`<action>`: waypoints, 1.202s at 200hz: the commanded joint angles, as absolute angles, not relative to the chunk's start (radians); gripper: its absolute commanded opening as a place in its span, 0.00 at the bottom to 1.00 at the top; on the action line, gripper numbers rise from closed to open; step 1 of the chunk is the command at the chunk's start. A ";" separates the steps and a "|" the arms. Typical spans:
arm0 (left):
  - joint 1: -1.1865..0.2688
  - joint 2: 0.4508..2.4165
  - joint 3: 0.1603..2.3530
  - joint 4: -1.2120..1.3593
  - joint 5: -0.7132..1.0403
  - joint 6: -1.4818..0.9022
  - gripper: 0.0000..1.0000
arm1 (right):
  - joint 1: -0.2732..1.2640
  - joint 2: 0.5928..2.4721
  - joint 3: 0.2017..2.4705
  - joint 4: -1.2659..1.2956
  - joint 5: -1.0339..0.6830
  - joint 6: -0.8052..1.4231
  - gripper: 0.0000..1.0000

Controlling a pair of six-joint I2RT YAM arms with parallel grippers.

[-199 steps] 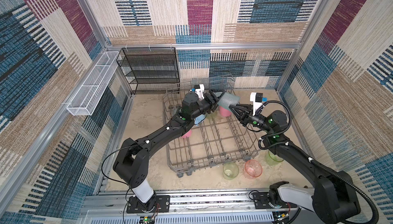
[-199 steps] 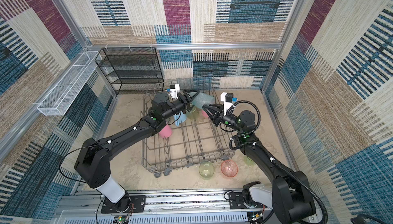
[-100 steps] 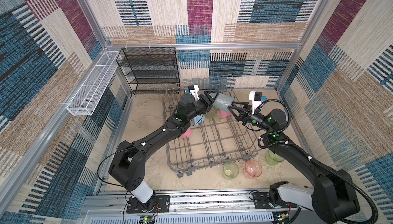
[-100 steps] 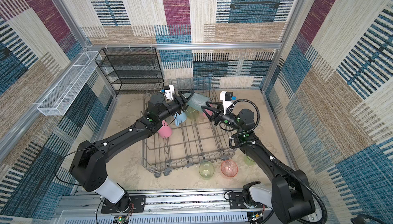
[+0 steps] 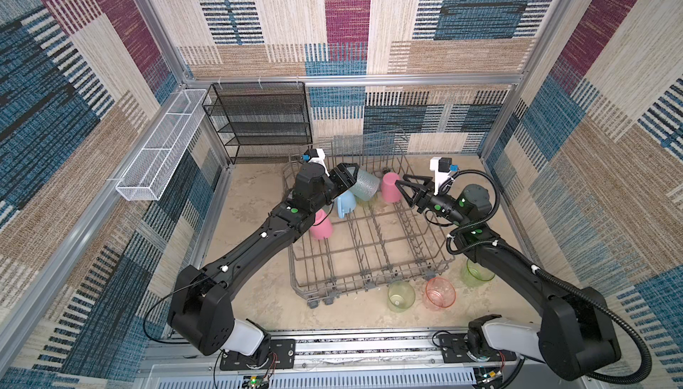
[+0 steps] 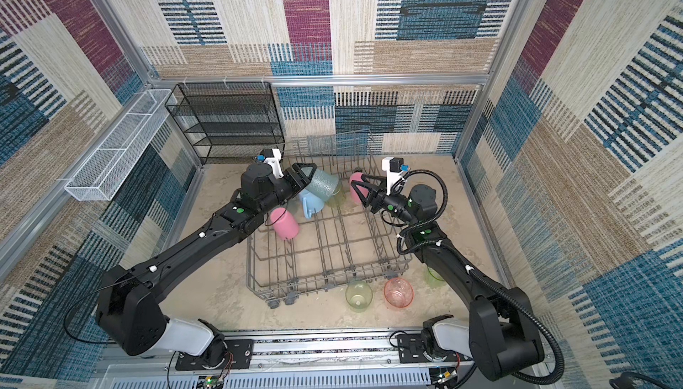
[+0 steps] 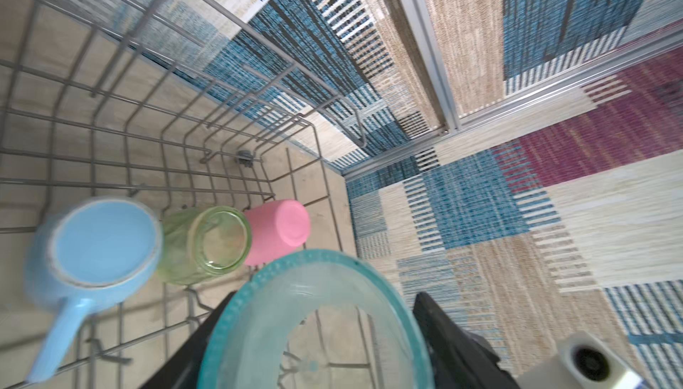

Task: Load the cups into the dish rack
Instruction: 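Open the right gripper and draw it back while the left gripper holds the tumbler, then lower the teal tumbler upside down into the rack beside the blue mug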

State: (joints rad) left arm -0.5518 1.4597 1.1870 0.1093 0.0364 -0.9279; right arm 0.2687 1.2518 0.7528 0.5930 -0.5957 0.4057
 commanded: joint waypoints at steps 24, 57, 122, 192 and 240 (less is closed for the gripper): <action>-0.572 1.414 1.203 -0.061 -0.121 -0.650 0.70 | 0.269 1.265 0.769 0.520 -0.431 0.396 0.60; -0.611 1.390 1.188 -0.105 -0.196 -0.542 0.70 | 0.270 1.275 0.772 0.483 -0.353 0.398 0.61; -0.701 1.425 1.167 -0.148 -0.311 -0.405 0.69 | 0.270 1.301 0.778 0.478 -0.355 0.408 0.61; -0.758 1.502 1.143 -0.099 -0.393 -0.315 0.69 | 0.270 1.317 0.778 0.489 -0.375 0.417 0.61; -0.768 1.532 1.119 -0.054 -0.411 -0.298 0.68 | 0.270 1.326 0.778 0.494 -0.384 0.417 0.61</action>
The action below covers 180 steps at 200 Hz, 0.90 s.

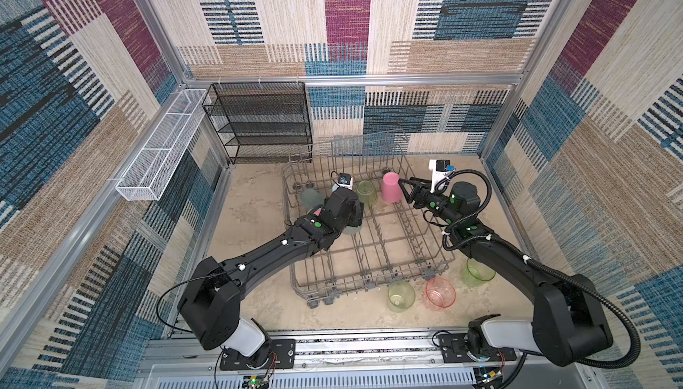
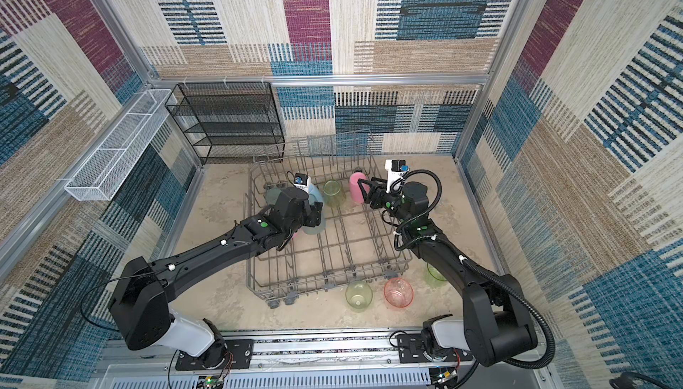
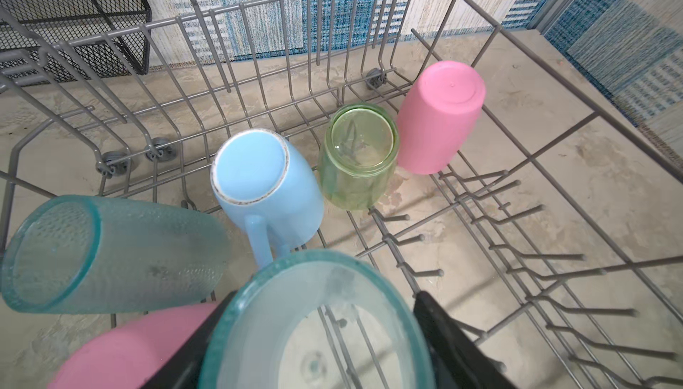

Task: Load the cups into the dish rack
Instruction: 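Lower the teal tumbler upside down into the rack beside the blue mug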

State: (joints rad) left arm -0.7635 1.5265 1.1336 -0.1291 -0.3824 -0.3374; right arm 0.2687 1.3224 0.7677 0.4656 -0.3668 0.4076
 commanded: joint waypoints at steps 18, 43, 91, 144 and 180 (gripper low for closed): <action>-0.770 1.538 1.106 -0.029 -0.419 -0.290 0.67 | 0.270 1.329 0.778 0.495 -0.385 0.418 0.61; -0.776 1.541 1.082 0.015 -0.423 -0.274 0.67 | 0.269 1.330 0.780 0.489 -0.383 0.417 0.61; -0.787 1.559 1.016 0.115 -0.416 -0.249 0.67 | 0.270 1.343 0.795 0.469 -0.382 0.423 0.61; -0.801 1.591 0.965 0.191 -0.420 -0.232 0.67 | 0.270 1.368 0.815 0.453 -0.391 0.443 0.61; -0.807 1.608 0.943 0.224 -0.415 -0.230 0.68 | 0.270 1.394 0.838 0.427 -0.389 0.468 0.62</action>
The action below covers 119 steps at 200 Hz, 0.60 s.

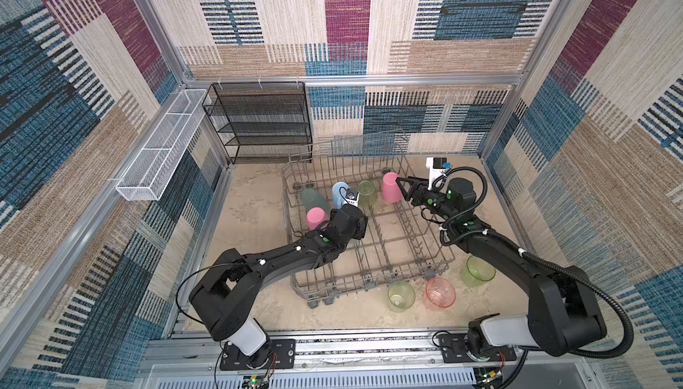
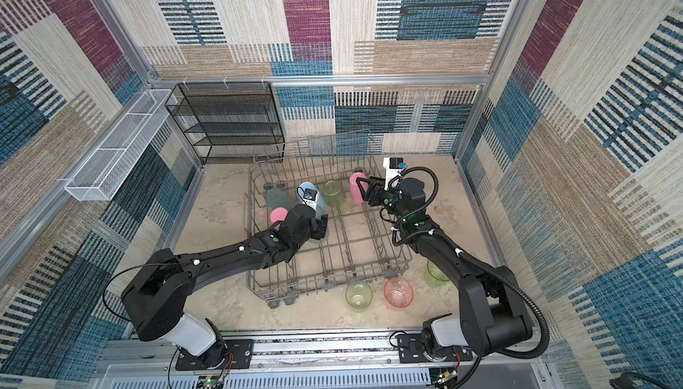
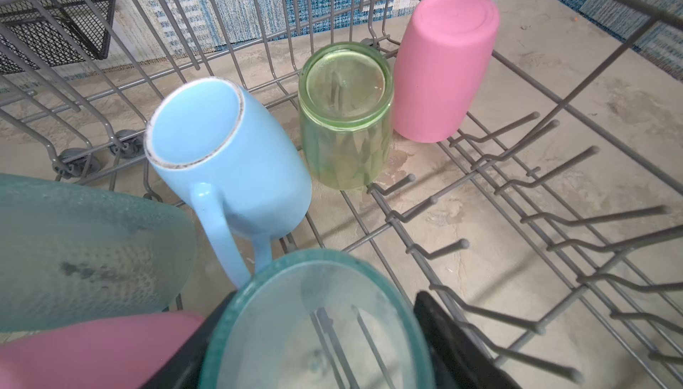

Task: Load the cups into the dish rack
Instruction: 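Lower the teal tumbler upside down into the rack beside the blue mug, then open the left gripper and lift it while the right gripper reaches toward the green cup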

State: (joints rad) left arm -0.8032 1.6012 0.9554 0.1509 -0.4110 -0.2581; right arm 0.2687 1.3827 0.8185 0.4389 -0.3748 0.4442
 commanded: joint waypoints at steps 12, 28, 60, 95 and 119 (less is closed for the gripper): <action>-0.808 1.610 0.937 0.231 -0.414 -0.230 0.68 | 0.270 1.399 0.849 0.409 -0.374 0.477 0.62; -0.808 1.612 0.928 0.236 -0.413 -0.229 0.69 | 0.270 1.405 0.869 0.364 -0.331 0.487 0.62; -0.809 1.608 0.916 0.241 -0.400 -0.237 0.75 | 0.269 1.410 0.904 0.259 -0.226 0.502 0.62; -0.811 1.584 0.900 0.253 -0.406 -0.259 0.85 | 0.268 1.399 0.925 0.190 -0.184 0.528 0.63; -0.811 1.547 0.890 0.256 -0.407 -0.264 0.91 | 0.268 1.400 0.957 0.128 -0.149 0.538 0.63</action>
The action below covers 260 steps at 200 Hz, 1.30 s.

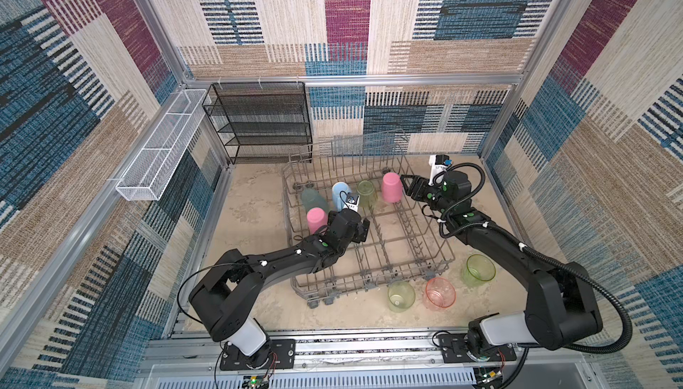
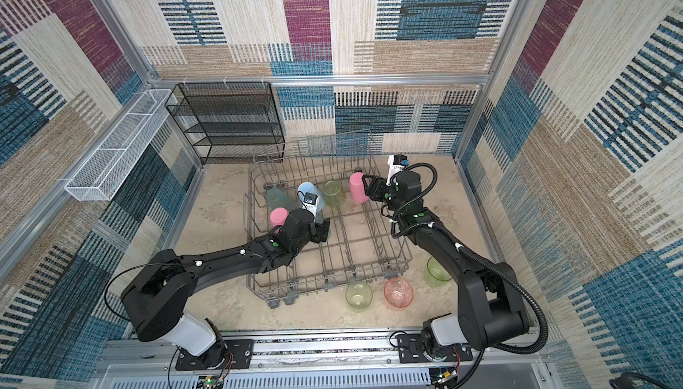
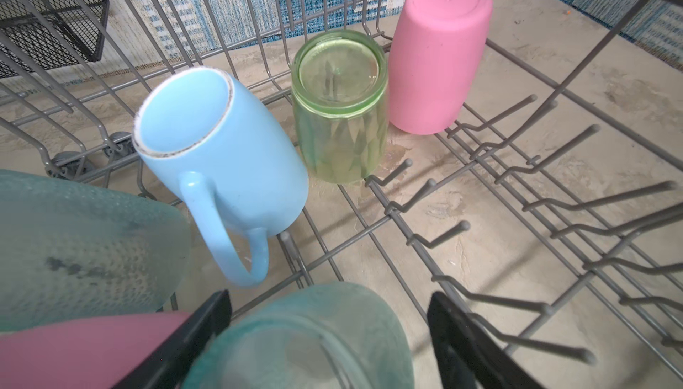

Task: Load the cups into the dish rack
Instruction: 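Open the left gripper and lift it while the right gripper reaches toward the green cup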

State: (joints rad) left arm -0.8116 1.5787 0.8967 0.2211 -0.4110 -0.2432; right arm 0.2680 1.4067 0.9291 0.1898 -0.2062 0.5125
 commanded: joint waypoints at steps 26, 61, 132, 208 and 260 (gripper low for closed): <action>-0.811 1.492 0.883 0.253 -0.397 -0.267 0.96 | 0.267 1.401 0.991 0.063 -0.114 0.561 0.64; -0.811 1.430 0.885 0.222 -0.339 -0.316 0.99 | 0.241 1.408 1.038 -0.061 -0.072 0.628 0.65; -0.810 1.286 1.133 -0.217 -0.147 -0.273 0.99 | 0.031 1.349 1.049 -0.326 -0.179 0.769 0.68; -0.805 1.260 1.282 -0.448 0.013 -0.052 1.00 | -0.090 1.350 1.156 -0.734 -0.047 0.852 0.67; -0.794 1.139 1.071 -0.290 0.039 0.013 1.00 | -0.095 1.355 1.273 -1.007 0.048 0.870 0.67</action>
